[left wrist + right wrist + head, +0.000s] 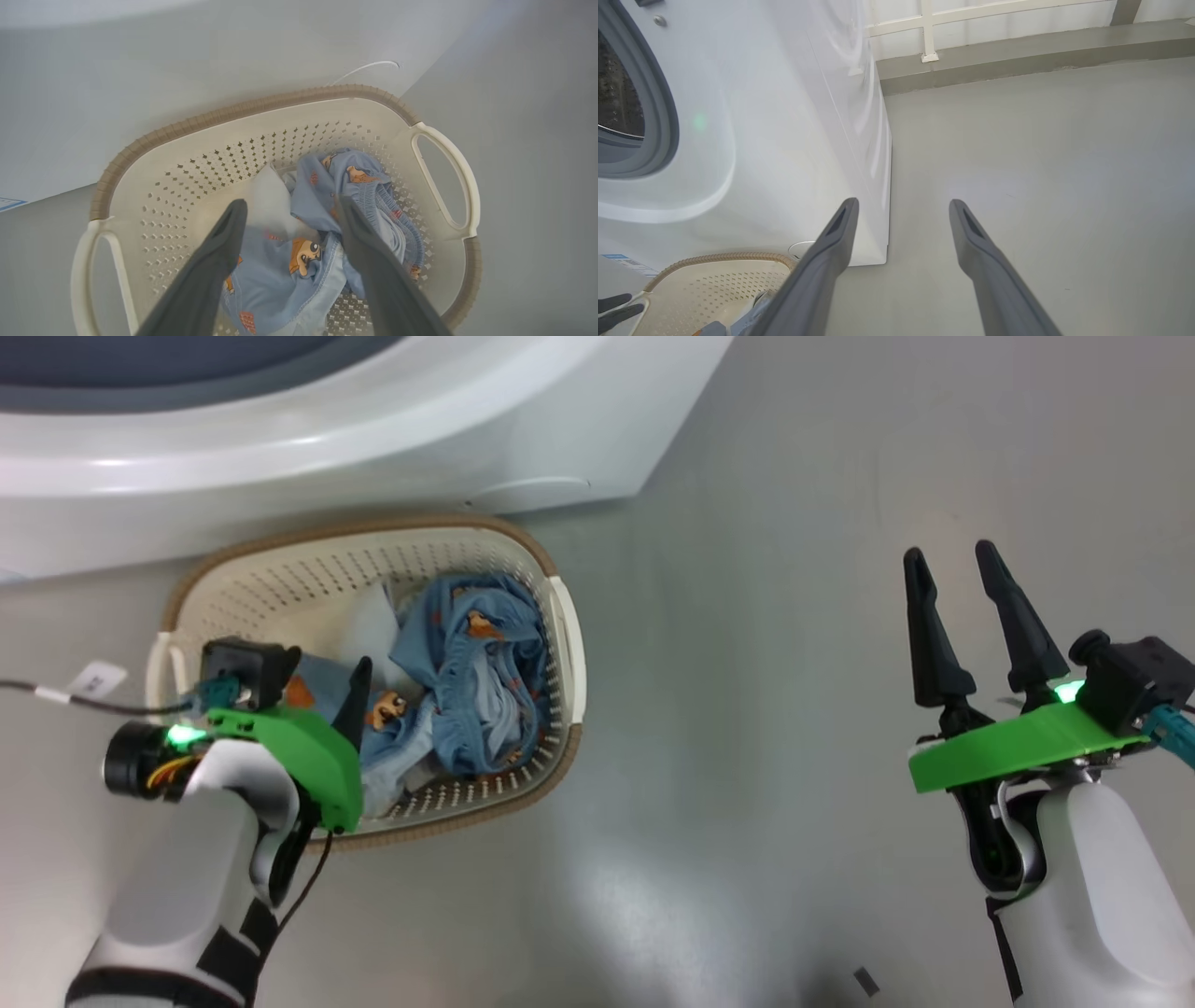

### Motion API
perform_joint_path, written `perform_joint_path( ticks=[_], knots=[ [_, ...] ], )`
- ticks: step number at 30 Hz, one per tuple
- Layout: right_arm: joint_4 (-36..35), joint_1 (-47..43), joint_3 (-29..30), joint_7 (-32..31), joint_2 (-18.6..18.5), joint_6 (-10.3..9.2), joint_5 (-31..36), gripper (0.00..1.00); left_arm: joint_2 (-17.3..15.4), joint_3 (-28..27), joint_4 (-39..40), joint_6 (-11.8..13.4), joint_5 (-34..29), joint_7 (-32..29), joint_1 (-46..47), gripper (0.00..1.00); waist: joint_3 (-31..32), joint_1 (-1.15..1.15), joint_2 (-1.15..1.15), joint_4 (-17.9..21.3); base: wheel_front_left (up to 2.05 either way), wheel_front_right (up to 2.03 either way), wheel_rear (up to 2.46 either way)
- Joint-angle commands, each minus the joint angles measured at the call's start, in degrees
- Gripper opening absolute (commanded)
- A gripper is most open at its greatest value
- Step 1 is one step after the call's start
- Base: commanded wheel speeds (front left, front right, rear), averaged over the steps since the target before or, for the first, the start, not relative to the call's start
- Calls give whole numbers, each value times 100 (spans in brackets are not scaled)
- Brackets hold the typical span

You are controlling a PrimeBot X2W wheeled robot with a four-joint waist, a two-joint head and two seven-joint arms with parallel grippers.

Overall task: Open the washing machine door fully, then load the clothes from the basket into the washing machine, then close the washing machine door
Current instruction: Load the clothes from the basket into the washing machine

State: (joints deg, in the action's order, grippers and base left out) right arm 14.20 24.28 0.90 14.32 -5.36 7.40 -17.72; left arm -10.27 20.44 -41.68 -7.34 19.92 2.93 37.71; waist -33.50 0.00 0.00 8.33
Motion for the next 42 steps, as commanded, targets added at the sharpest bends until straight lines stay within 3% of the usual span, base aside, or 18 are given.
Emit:
perform_joint_path(
  ticks=[1,12,20,29,35,42],
  knots=[
    [-150,59,-133,68,53,9,-33,100,-218,93,-149,-11,86,-20,272,100,-439,0,0,260,0,0,0],
    [-221,351,-241,68,170,9,-64,100,-107,1191,-1101,-13,835,-296,1084,100,-1054,0,0,569,0,0,0],
    [-248,465,-351,68,224,9,-133,100,-238,1880,-1458,-14,1410,-517,1536,100,-1370,0,0,836,0,0,0],
    [-300,516,-539,68,246,9,-347,100,-400,2553,-1800,-14,2011,-1245,1966,100,-1709,0,0,1213,0,0,0],
    [-357,500,-625,68,247,9,-494,100,-520,2577,-1892,-14,2514,-1239,2170,100,-1816,0,0,1397,0,0,0],
    [-361,493,-691,68,247,9,-562,100,-507,2675,-2689,34,2398,-1148,2433,100,-1845,0,0,1487,0,0,0]
  ],
)
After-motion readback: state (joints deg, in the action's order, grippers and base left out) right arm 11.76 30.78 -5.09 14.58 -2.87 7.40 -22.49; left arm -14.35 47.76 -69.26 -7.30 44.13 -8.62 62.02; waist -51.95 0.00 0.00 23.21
